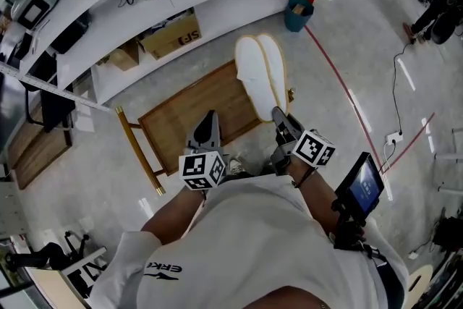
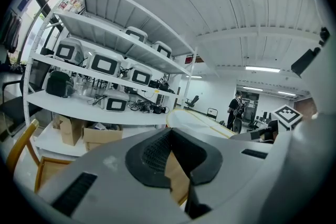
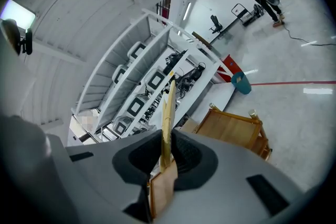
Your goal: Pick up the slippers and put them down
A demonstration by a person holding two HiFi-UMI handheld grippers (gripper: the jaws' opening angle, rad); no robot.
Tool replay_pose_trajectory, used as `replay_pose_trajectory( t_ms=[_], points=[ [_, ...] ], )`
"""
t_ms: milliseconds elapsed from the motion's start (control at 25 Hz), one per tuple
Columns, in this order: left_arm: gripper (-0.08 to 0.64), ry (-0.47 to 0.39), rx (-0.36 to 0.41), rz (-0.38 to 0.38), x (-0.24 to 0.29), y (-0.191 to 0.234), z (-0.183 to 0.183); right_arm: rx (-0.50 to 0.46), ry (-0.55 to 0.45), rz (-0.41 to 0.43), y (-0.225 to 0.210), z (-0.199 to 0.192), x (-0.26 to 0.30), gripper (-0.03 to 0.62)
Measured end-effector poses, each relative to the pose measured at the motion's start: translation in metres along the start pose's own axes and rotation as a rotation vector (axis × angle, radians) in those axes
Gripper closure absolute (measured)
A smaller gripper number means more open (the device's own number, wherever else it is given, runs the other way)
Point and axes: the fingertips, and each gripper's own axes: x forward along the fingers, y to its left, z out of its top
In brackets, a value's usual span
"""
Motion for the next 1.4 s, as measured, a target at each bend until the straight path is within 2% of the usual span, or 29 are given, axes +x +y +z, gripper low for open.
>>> replay_pose_trajectory(
  t_ms=[200,480,1000,1400],
  points=[
    [0.557,-0.003,-0.010,0.032,0.010,0.004,0.001,0.001,0.066,-0.023,-0.022,-0.003,0.014,0.535],
    [0.557,0.008,-0.032,0.117,0.028,0.003,-0.003,0.004,0.163,-0.018,-0.049,0.006,0.037,0.535],
    [0.555,0.105,-0.022,0.208,0.057,-0.007,-0.030,0.062,0.332,-0.055,-0.118,-0.007,0.070,0.535],
    [0.557,0.166,-0.003,0.252,0.068,-0.004,-0.042,0.098,0.407,-0.107,-0.162,-0.031,0.085,0.535]
  ],
)
